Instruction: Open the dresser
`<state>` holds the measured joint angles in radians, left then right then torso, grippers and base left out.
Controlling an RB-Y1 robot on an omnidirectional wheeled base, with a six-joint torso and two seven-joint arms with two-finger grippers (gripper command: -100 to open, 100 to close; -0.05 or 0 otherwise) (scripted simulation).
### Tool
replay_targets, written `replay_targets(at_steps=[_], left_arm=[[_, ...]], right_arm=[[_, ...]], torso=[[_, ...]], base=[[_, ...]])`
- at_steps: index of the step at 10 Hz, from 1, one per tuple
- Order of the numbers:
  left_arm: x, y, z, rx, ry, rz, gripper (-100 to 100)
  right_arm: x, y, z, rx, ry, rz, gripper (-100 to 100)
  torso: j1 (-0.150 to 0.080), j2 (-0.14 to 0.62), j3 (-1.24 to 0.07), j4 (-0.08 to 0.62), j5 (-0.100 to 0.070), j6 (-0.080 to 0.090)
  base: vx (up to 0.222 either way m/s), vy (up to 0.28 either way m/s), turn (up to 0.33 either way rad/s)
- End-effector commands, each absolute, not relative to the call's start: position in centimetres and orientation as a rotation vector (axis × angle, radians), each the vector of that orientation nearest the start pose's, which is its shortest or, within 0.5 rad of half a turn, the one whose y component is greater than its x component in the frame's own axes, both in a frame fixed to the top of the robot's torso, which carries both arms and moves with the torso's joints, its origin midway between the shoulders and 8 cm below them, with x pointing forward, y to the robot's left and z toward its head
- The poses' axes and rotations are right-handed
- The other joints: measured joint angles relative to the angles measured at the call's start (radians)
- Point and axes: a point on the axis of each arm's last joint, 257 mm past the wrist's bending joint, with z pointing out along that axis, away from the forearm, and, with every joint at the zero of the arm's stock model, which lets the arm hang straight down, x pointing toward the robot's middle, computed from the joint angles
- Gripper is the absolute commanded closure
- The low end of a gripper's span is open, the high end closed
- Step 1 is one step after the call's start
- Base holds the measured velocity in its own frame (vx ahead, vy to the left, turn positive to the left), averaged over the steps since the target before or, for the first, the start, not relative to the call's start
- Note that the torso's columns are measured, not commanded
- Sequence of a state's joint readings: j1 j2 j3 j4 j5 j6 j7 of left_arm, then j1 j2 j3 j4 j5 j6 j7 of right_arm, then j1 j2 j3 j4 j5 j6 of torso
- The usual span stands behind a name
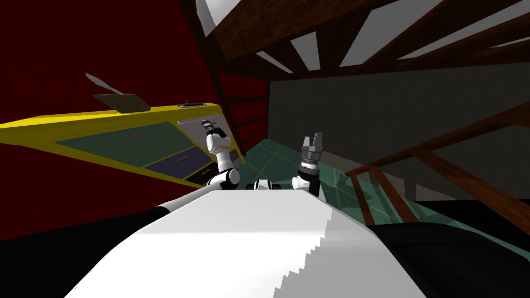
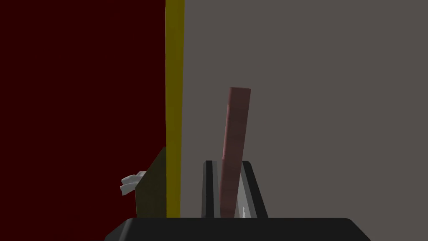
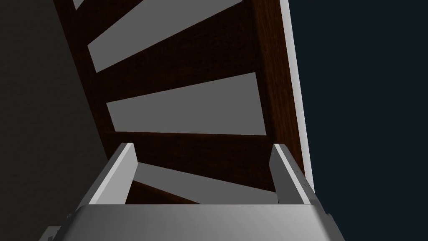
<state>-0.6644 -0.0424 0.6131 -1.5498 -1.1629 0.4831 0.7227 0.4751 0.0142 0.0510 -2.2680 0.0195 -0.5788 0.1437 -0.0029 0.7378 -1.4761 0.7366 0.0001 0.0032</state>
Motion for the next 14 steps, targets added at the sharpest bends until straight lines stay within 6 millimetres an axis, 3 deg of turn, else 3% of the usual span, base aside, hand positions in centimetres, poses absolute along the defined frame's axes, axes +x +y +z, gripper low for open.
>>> replay_targets(at_steps=[1, 3, 7, 8, 9, 14], left_arm=[[58.1, 47.4, 1.2, -1.368, 0.525, -0.645, -100], [58.5, 46.7, 2.8, -1.37, 0.519, -0.638, -100], [59.0, 45.7, 5.6, -1.374, 0.509, -0.627, -100], [58.9, 45.8, 4.9, -1.376, 0.512, -0.626, -100], [58.9, 45.8, 4.9, -1.378, 0.513, -0.624, 0], [58.9, 45.9, 4.6, -1.384, 0.516, -0.62, 0]], right_arm=[[33.6, -25.7, 4.1, 0.54, 0.58, 1.234, 0], [33.6, -25.7, 4.1, 0.539, 0.581, 1.234, 0], [33.6, -25.7, 4.1, 0.539, 0.581, 1.234, 0], [33.6, -25.7, 4.1, 0.539, 0.581, 1.234, 0], [33.6, -25.7, 4.1, 0.54, 0.581, 1.234, 0], [33.6, -25.7, 4.1, 0.54, 0.581, 1.234, 0]], torso=[[0.001, -0.002, -0.001, 0.001, 0.0, -0.001], [0.011, -0.006, -0.004, -0.001, 0.003, -0.003], [0.001, 0.001, 0.001, 0.002, -0.001, -0.003], [-0.001, 0.002, 0.001, 0.003, -0.002, -0.003], [-0.001, 0.002, 0.001, 0.003, -0.002, -0.004], [0.002, 0.001, 0.001, 0.002, -0.001, -0.003]], base=[[-0.066, -0.019, -0.051], [-0.032, 0.064, -0.035], [-0.027, 0.07, -0.036], [-0.01, 0.019, -0.008], [0.0, 0.0, 0.0], [0.0, 0.0, 0.0]])
